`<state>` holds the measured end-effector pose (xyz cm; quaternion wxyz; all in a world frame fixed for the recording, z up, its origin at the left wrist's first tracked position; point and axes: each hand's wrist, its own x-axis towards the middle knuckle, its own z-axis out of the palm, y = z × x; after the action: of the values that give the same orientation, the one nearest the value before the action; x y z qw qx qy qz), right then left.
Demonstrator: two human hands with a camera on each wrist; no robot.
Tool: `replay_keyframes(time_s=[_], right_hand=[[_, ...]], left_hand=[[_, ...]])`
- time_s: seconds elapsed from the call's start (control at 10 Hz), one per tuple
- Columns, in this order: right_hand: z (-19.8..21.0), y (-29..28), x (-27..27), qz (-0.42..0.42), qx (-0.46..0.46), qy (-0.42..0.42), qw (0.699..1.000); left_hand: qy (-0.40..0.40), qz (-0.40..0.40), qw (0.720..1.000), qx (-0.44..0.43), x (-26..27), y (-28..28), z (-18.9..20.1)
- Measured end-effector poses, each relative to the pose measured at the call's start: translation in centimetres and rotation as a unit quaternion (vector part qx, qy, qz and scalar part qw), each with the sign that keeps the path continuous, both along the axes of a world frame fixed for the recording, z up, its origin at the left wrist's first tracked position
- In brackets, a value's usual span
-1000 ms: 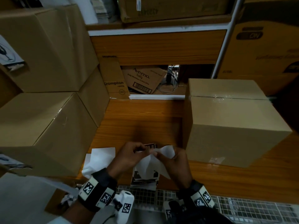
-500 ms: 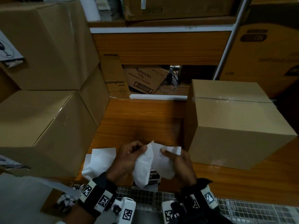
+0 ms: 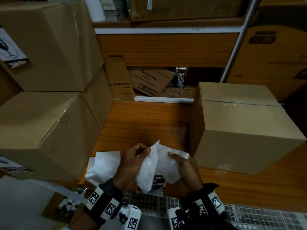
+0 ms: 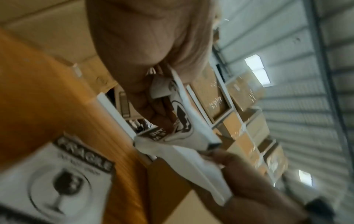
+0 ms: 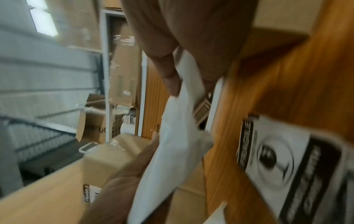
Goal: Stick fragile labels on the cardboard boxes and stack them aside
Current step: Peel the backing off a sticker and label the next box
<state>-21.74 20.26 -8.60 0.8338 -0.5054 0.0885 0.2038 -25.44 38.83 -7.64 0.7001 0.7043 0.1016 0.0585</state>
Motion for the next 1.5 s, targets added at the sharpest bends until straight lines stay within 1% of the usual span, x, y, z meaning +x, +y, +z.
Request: replay_keyframes(time_s=[0.1, 0.2, 0.3, 0.4, 0.5, 0.6, 0.7, 0.8, 0.9, 1.0, 1.1, 1.2, 1.3, 1.4, 1.5], right_hand=[[0.5, -1.3, 1.2, 0.045, -0.032, -0.061, 0.997], [1.5, -1.5, 1.8, 0.075, -0.063, -0.118, 0.988], [1.2, -0.2, 1.8, 0.083, -0.113, -0.177, 0.974], [-0.7, 0.5, 2.1, 0.065, -0.141, -0.210, 0.965], [-2.0, 0.4, 2.7, 0.052, -0.114, -0.200, 0.972], [-2.1, 0.3, 2.8, 0.061, -0.105, -0.198, 0.973], [-2.3, 0.4, 2.6, 0.083, -0.068, -0.180, 0.978], [-1.5, 0.4, 2.4, 0.082, -0.103, -0.204, 0.970], [-0.6, 0.4, 2.3, 0.077, -0.112, -0.214, 0.967], [-0.2, 0.5, 2.2, 0.074, -0.116, -0.218, 0.966], [0.2, 0.6, 2.2, 0.078, -0.136, -0.234, 0.959], [0.4, 0.5, 2.1, 0.074, -0.153, -0.239, 0.956], [0.3, 0.5, 1.8, 0.073, -0.145, -0.253, 0.954], [0.3, 0.6, 1.6, 0.081, -0.161, -0.277, 0.944], [0.9, 0.5, 1.3, 0.112, -0.219, -0.287, 0.926]], left_hand=[[-0.030, -0.042, 0.993, 0.104, 0.0, 1.4, 0.3], [-0.050, -0.063, 0.987, 0.141, -0.2, 1.5, 0.3], [-0.063, -0.073, 0.982, 0.165, -0.2, 1.0, 0.2], [-0.063, -0.081, 0.978, 0.181, -0.3, 0.7, 0.3], [-0.049, -0.082, 0.979, 0.181, -0.5, 0.6, 0.2], [-0.022, -0.071, 0.986, 0.149, -0.4, 0.5, 0.1], [0.001, -0.052, 0.997, 0.059, -0.7, 0.1, 0.0], [0.009, -0.031, 0.999, 0.013, -0.8, -0.3, -0.1], [0.013, -0.032, 0.999, -0.011, -1.2, -0.4, 0.1], [-0.001, -0.022, 1.000, 0.008, -1.9, -0.4, 0.2], [-0.105, 0.089, 0.986, 0.098, -1.5, -1.1, 0.3], [-0.220, 0.262, 0.839, -0.423, -1.0, 0.9, -1.4], [-0.245, 0.364, 0.897, -0.061, -1.0, 0.6, 0.1], [-0.064, -0.048, 0.989, 0.127, -1.0, -0.6, 2.1], [-0.010, -0.096, 0.985, 0.142, -0.6, 0.4, 2.7]])
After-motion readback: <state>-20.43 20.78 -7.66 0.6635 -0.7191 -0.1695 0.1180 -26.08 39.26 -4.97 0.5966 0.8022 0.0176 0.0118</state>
